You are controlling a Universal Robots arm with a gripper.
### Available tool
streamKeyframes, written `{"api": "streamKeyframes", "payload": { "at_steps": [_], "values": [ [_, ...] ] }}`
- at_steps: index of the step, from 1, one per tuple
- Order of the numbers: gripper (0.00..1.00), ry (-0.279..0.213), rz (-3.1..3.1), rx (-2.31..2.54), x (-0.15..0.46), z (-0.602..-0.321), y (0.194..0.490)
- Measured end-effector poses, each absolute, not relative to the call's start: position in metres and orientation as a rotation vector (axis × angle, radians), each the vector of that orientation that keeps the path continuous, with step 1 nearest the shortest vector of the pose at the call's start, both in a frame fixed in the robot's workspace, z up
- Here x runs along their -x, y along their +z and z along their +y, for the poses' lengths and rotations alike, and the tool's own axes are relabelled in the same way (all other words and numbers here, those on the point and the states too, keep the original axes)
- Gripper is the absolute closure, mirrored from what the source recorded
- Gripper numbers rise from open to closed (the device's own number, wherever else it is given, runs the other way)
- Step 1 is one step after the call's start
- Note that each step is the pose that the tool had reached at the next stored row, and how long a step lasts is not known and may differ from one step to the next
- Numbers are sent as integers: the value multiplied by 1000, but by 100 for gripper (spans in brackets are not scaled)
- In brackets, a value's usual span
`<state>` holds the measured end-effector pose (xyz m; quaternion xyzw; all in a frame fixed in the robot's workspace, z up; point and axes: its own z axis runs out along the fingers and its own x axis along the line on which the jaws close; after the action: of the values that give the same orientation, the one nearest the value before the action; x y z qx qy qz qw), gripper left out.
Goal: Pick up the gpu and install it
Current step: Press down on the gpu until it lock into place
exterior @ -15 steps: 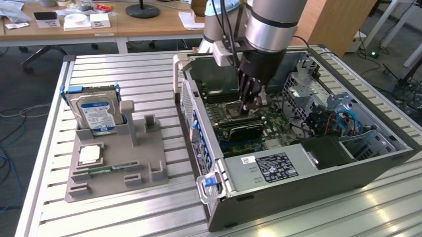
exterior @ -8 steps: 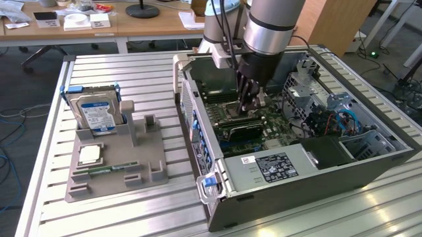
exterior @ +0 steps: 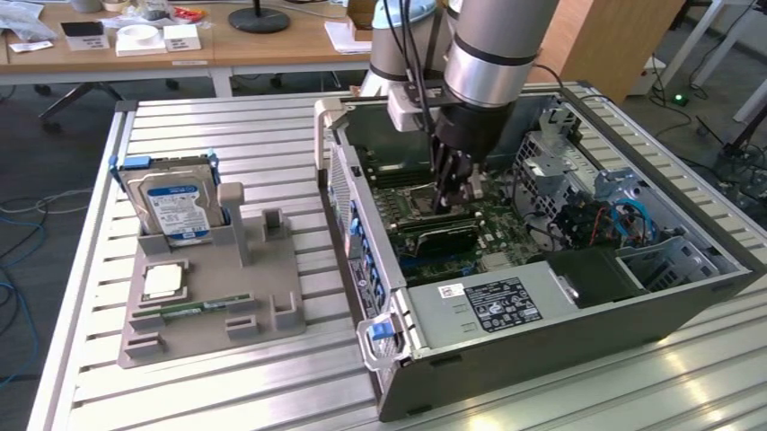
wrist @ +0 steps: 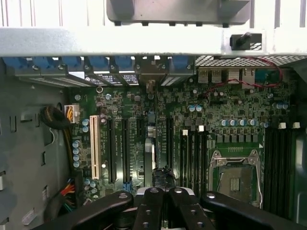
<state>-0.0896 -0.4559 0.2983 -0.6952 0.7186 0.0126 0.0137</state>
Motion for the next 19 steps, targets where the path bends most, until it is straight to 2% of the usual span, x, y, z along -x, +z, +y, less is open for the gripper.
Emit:
{"api": "streamKeyframes", "payload": {
  "at_steps": [19],
  "values": [
    [89, 39, 2238, 2165, 85, -454, 281]
  ]
}}
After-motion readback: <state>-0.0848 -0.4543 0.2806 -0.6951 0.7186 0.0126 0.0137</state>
